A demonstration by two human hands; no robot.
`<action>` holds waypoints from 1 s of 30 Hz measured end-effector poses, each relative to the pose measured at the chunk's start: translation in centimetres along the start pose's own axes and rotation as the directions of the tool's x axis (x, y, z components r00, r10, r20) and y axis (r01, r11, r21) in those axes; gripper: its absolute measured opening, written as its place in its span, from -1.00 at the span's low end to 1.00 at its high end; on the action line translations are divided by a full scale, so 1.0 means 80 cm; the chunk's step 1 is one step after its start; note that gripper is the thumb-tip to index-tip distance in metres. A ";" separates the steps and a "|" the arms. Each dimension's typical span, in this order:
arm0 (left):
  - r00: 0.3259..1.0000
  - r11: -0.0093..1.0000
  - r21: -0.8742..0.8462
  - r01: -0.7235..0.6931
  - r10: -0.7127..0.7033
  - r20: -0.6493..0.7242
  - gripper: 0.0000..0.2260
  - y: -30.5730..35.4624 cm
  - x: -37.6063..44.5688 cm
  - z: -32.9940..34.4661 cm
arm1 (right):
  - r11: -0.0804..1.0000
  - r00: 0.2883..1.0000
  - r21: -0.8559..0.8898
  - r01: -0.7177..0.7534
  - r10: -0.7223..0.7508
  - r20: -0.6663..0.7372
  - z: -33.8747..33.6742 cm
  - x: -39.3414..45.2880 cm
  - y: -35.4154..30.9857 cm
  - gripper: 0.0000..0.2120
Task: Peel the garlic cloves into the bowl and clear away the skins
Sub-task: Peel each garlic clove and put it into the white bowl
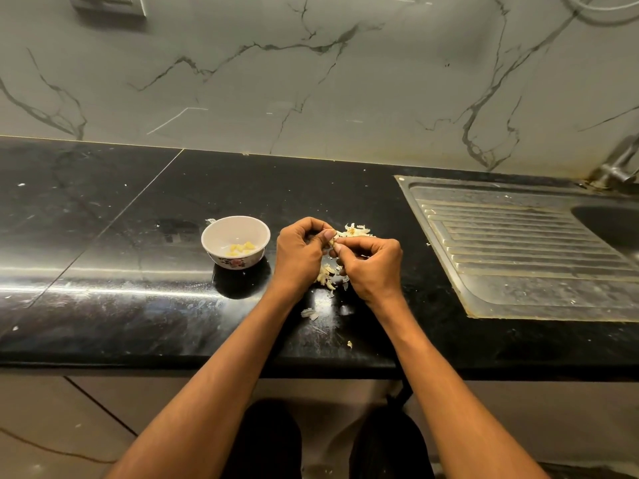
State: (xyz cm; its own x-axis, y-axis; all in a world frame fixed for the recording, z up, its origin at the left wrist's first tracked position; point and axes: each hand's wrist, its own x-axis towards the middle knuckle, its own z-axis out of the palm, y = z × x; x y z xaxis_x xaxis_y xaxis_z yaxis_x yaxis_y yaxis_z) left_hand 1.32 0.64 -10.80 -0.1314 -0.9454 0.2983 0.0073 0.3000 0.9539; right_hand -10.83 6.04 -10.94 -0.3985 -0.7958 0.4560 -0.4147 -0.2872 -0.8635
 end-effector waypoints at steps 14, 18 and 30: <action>0.993 0.978 0.189 -0.085 0.098 -0.060 -0.75 -0.003 -0.001 0.006 | 0.984 0.992 -0.150 0.098 -0.108 -0.060 0.005 -0.003 0.002 -0.86; 0.993 0.975 0.204 -0.092 0.105 -0.050 -0.78 -0.003 -0.003 0.007 | 0.986 0.993 -0.149 0.082 -0.093 -0.074 0.004 0.001 0.003 -0.88; 1.000 1.000 0.008 0.016 -0.016 0.017 -0.85 -0.002 0.000 0.006 | 0.996 0.996 -0.085 0.005 -0.012 -0.086 0.004 0.005 -0.002 -0.90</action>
State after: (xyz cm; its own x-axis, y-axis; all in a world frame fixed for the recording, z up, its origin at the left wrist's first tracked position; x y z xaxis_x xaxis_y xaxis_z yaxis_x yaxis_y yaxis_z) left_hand 0.87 0.64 -10.92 -0.1479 -0.9479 0.2823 -0.0031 0.2858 0.9583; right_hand -10.67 5.64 -10.66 -0.4621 -0.7435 0.4834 -0.4844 -0.2450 -0.8398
